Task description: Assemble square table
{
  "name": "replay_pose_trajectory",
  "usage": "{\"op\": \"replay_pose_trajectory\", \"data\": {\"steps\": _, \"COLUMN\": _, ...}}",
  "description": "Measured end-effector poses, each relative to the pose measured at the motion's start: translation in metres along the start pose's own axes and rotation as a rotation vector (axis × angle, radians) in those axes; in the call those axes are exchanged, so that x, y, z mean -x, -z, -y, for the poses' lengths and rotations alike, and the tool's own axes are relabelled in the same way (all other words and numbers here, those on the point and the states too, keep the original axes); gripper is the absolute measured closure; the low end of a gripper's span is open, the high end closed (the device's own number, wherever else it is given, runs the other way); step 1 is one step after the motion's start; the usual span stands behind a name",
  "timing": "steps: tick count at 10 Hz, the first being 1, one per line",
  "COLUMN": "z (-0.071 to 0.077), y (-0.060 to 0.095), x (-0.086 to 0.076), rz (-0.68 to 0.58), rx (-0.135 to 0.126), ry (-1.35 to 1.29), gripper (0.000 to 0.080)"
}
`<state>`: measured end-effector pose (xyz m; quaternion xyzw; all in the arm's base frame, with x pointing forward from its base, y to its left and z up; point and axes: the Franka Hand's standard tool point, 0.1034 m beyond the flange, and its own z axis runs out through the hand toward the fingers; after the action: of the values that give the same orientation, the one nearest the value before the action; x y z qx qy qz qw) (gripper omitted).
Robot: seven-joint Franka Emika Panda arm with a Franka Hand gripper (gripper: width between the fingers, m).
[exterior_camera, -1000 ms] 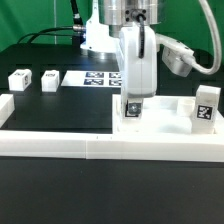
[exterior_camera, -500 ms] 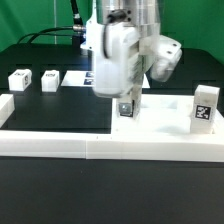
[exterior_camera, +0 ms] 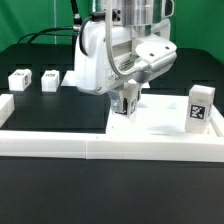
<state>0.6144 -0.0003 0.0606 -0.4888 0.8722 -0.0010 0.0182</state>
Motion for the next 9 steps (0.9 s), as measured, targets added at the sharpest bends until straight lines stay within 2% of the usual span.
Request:
{"op": "replay_pose_trajectory", "data": {"steps": 1, "z": -0.0002, "y": -0.0002, "x": 0.0001, "rz": 0.000, "rx": 0.000, "ry": 0.012, "gripper": 0.0414}}
{"op": "replay_pose_trajectory", "data": {"steps": 2, "z": -0.0005, "y": -0.0002, "x": 0.0011, "rz": 0.001, "rx": -0.001, "ry": 0.020, "gripper": 0.0235}}
{"op": "replay_pose_trajectory", "data": {"steps": 3, "z": -0.0006, "y": 0.0009, "x": 0.0025, "rz": 0.007, "rx": -0.027, "ry": 0.178, "gripper": 0.0235}}
{"op": "replay_pose_trajectory", "data": {"steps": 4, "z": -0.0053, "y": 0.0026, "x": 0.0023, "rz": 0.009, "rx": -0.035, "ry": 0.315, "gripper": 0.0167}}
{"op": "replay_pose_trajectory", "data": {"steps": 5, "z": -0.0090, "y": 0.0040, "x": 0.0032, "rz": 0.010, "rx": -0.033, "ry": 0.418, "gripper": 0.0167}}
{"op": "replay_pose_trajectory", "data": {"steps": 9, "z": -0.0085, "y": 0.0023, "x": 0.0017, "rz": 0.002, "rx": -0.033, "ry": 0.705, "gripper": 0.0151}}
